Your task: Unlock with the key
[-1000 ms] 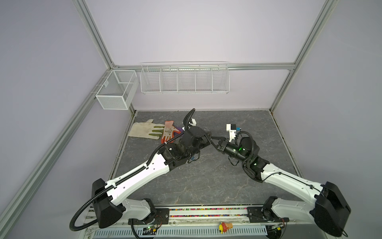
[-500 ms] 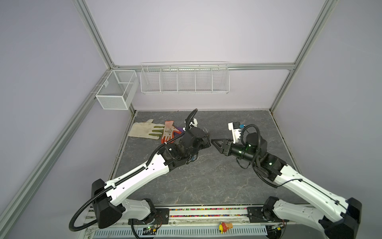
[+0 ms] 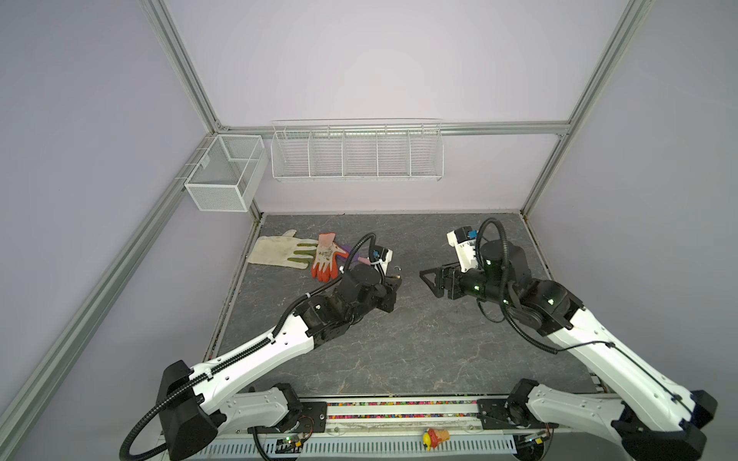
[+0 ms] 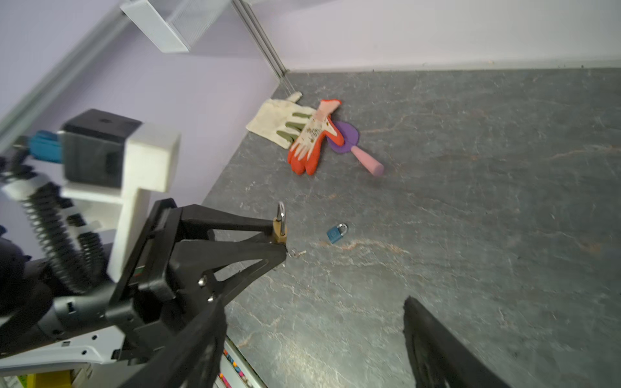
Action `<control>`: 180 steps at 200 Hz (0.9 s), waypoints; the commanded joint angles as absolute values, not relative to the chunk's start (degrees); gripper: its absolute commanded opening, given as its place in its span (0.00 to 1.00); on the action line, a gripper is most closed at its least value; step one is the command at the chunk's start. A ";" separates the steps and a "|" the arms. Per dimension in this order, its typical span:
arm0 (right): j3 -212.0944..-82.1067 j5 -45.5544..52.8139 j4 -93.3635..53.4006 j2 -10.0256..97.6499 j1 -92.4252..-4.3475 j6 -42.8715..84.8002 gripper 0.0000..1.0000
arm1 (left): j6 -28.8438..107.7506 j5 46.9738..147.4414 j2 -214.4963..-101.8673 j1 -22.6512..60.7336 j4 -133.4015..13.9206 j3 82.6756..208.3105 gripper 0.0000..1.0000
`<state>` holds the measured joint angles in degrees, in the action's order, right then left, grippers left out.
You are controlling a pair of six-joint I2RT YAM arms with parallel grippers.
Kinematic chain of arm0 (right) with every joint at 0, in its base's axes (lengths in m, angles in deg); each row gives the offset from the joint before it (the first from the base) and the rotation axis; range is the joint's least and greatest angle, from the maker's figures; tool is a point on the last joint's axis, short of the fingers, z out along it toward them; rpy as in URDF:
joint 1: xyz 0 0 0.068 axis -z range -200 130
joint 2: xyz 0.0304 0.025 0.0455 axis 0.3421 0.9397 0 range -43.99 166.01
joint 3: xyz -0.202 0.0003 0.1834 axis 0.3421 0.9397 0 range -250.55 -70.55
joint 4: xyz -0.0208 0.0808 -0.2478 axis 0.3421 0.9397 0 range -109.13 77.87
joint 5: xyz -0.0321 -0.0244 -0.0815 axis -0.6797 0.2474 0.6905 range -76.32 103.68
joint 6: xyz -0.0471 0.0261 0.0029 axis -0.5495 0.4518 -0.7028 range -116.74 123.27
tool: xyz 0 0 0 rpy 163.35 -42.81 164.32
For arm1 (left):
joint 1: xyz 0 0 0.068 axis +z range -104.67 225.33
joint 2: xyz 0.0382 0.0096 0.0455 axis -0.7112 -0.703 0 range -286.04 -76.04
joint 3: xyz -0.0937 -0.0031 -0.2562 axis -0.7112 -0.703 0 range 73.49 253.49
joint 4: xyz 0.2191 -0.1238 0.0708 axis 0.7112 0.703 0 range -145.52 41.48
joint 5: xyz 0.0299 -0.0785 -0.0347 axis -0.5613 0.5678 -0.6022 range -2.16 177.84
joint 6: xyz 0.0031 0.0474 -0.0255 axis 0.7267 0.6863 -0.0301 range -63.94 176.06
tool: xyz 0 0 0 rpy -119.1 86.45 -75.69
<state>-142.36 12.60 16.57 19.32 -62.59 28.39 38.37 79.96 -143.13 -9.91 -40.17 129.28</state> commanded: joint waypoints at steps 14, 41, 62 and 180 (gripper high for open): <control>-146.74 11.43 24.62 23.24 -62.29 23.11 0.88 | 47.95 85.69 -142.65 -9.86 -49.67 125.67 0.00; -149.34 12.57 27.06 25.80 -62.20 21.60 0.89 | 48.53 87.44 -141.74 -9.86 -57.63 120.79 0.00; -151.81 13.68 28.98 28.15 -62.21 20.57 0.90 | 50.00 88.79 -141.56 -9.86 -60.67 118.86 0.00; -161.55 16.38 34.38 40.80 -62.25 18.35 0.92 | 51.05 87.86 -142.05 -9.86 -61.76 117.70 0.00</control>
<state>-158.84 14.11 32.18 39.58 -62.46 20.17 49.30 87.21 -142.78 -9.91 -59.97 118.22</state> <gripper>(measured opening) 0.920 0.210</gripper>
